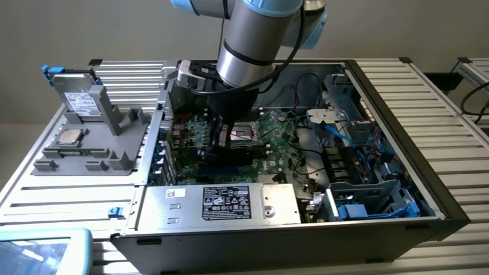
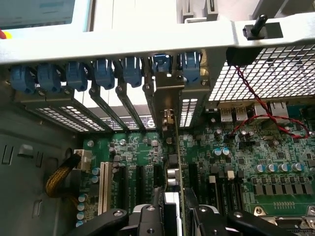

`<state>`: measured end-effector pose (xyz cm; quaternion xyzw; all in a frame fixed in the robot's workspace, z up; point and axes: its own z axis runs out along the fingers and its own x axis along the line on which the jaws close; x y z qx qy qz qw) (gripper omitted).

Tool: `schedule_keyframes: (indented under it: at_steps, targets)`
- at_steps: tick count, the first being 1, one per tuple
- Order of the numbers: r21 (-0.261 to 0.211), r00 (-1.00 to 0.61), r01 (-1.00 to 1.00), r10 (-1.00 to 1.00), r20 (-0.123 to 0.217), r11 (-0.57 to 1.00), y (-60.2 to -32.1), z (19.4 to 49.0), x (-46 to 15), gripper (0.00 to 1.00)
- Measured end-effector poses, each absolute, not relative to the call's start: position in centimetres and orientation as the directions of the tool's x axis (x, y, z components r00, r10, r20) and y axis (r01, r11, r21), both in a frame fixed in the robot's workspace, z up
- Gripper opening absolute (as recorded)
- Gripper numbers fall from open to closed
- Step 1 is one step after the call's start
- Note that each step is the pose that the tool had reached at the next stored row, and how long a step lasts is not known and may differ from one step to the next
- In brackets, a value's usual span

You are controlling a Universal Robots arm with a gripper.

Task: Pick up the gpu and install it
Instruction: 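Insert the gpu into the slot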

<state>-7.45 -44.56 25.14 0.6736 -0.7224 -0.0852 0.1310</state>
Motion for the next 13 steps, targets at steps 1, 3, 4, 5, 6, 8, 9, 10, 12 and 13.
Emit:
schedule_keyframes:
  at_steps: [1, 3, 4, 5, 6, 8, 9, 10, 12, 13]
  targets:
    - [0.3, -0.062, -0.95, -0.995, 0.075, 0.082, -44.56, 25.05, -7.47, 0.28]
    - [0.3, -0.065, -0.95, -0.995, 0.075, 0.085, -44.57, 24.98, -7.53, 0.28]
    - [0.3, -0.066, -0.95, -0.995, 0.075, 0.085, -44.57, 24.98, -7.53, 0.28]
    - [0.3, -0.066, -0.95, -0.995, 0.075, 0.085, -44.56, 24.97, -7.53, 0.28]
    - [0.3, -0.066, -0.95, -0.995, 0.075, 0.085, -44.56, 24.95, -7.53, 0.28]
    - [0.3, -0.066, -0.95, -0.995, 0.074, 0.085, -44.56, 24.82, -7.53, 0.28]
    - [0.3, -0.066, -0.95, -0.995, 0.074, 0.085, -44.56, 24.68, -7.53, 0.28]
    - [0.3, -0.066, -0.95, -0.995, 0.074, 0.085, -44.56, 24.6, -7.53, 0.28]
    - [0.3, -0.066, -0.95, -0.995, 0.075, 0.086, -44.57, 24.6, -7.54, 0.28]
    - [0.3, -0.066, -0.95, -0.995, 0.075, 0.086, -44.57, 24.6, -7.54, 0.28]
